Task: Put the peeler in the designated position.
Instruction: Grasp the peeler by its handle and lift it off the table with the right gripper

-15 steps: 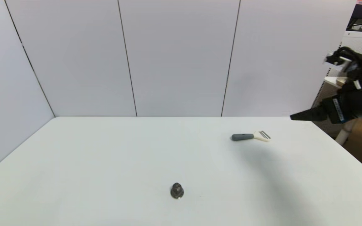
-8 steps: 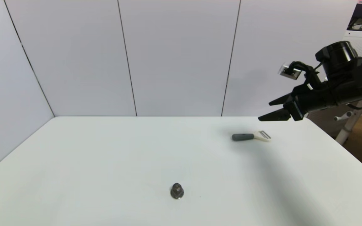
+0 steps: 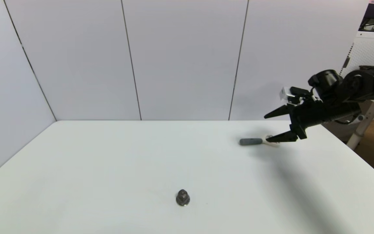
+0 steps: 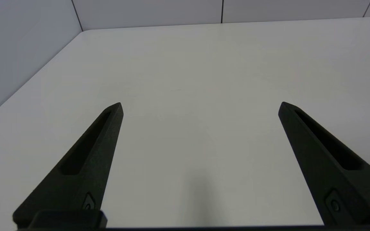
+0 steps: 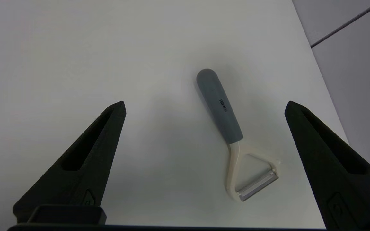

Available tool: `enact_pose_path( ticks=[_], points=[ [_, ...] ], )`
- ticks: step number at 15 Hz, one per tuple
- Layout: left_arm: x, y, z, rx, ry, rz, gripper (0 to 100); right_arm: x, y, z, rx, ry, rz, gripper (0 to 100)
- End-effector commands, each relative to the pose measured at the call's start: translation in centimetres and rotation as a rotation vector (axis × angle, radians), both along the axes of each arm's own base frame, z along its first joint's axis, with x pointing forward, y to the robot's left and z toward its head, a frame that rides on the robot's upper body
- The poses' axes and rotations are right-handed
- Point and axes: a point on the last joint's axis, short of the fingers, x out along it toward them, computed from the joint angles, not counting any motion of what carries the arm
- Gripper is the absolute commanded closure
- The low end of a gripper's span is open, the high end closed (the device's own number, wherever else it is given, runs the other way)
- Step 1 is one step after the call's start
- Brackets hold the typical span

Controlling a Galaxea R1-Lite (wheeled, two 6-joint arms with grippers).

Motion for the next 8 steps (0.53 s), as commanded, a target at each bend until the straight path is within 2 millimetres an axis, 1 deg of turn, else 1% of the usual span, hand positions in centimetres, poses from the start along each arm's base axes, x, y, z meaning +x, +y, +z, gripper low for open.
enact_pose_path(
  ticks=[1, 5, 8],
  points=[
    [0.0, 0.0, 0.0, 0.0, 0.001, 0.0, 0, 2.3, -0.3, -2.6, 0.004, 0.041, 0.038, 0],
    [0.0, 0.0, 0.0, 0.001, 0.001, 0.0, 0, 4.2, 0.1, -3.8, 0.01, 0.031, 0.053, 0],
    [0.0, 0.0, 0.0, 0.001, 0.001, 0.0, 0, 4.7, -0.2, -5.4, 0.02, 0.076, 0.046, 0]
  ],
)
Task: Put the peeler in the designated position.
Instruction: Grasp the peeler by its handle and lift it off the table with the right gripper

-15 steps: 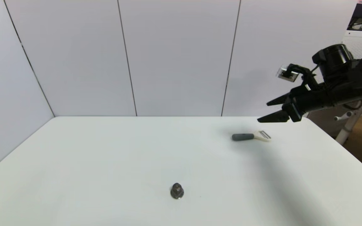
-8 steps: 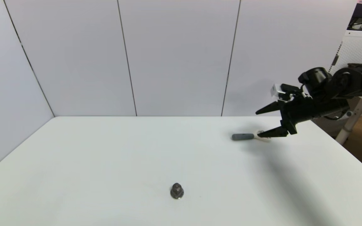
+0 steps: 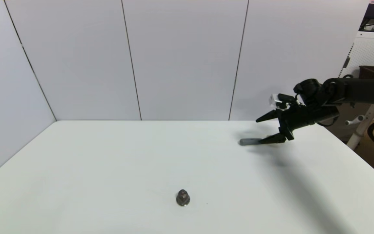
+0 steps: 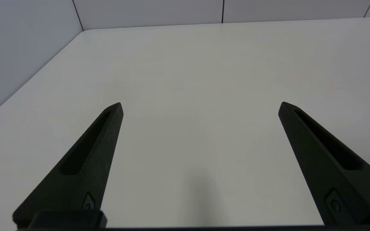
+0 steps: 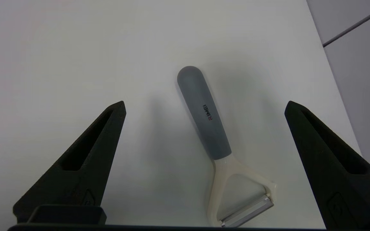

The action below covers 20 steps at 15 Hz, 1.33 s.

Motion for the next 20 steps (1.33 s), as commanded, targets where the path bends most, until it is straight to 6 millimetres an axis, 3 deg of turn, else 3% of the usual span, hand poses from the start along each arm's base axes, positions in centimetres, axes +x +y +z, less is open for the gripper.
enact_pose_path(
  ticks=[1, 6, 20],
  points=[
    [0.0, 0.0, 0.0, 0.001, 0.001, 0.0, 0, 0.8, -0.3, -2.3, 0.008, 0.048, 0.001, 0],
    [0.0, 0.0, 0.0, 0.001, 0.001, 0.0, 0, 1.1, -0.3, -3.8, 0.017, 0.082, 0.003, 0],
    [0.0, 0.0, 0.0, 0.0, 0.001, 0.0, 0, 1.2, 0.5, -4.5, 0.063, 0.187, -0.039, 0]
  ],
)
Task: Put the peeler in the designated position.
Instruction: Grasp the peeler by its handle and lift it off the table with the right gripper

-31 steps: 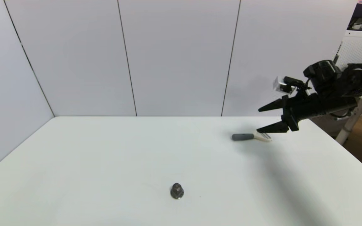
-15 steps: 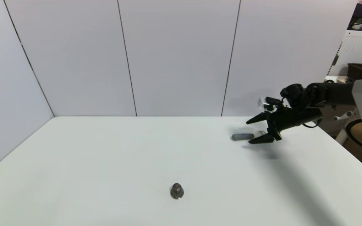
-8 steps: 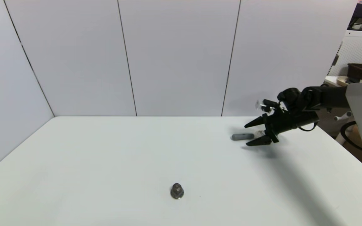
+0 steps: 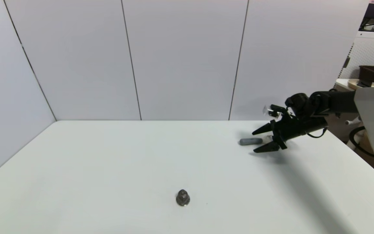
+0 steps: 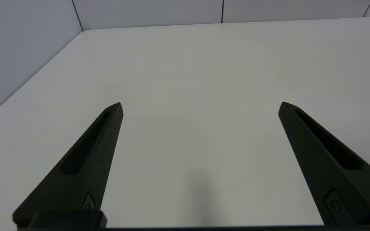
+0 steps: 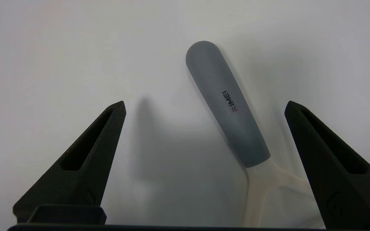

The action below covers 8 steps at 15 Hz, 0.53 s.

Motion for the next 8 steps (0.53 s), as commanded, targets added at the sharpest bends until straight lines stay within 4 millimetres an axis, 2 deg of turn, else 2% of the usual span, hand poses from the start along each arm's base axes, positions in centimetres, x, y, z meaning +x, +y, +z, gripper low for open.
enact_pose_path(
  ticks=[1, 8],
  points=[
    [0.01, 0.0, 0.0, 0.001, 0.001, 0.0, 0, -0.03, 0.16, 0.01, 0.005, 0.003, 0.005, 0],
    [0.01, 0.0, 0.0, 0.001, 0.001, 0.0, 0, 0.19, 0.28, -0.93, -0.003, 0.019, 0.007, 0]
  ],
)
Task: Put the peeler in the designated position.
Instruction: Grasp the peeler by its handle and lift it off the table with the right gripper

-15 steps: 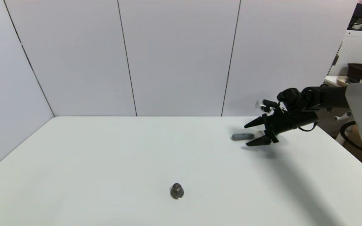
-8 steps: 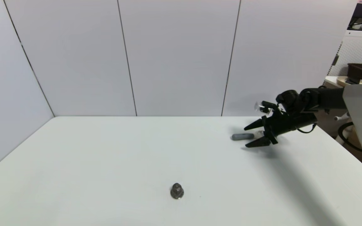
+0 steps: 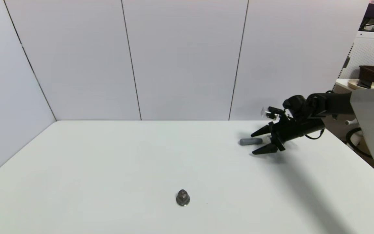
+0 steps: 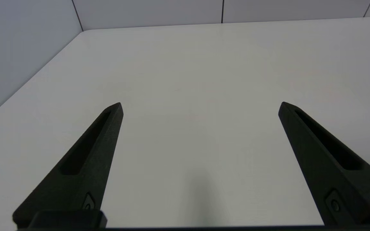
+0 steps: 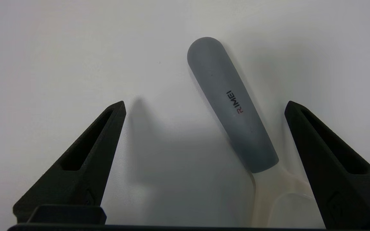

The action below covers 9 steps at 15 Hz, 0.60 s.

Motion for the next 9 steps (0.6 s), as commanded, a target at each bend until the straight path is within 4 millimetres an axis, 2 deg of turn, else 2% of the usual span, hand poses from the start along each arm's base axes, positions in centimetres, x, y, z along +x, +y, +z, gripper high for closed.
enact_pose_path(
  ticks=[1, 9],
  points=[
    [0.01, 0.0, 0.0, -0.001, 0.001, 0.0, 0, 0.03, 0.02, -0.24, 0.003, 0.0, 0.008, 0],
    [0.01, 0.0, 0.0, -0.001, 0.001, 0.0, 0, 0.05, -0.05, -0.38, 0.003, -0.002, 0.011, 0]
  ],
)
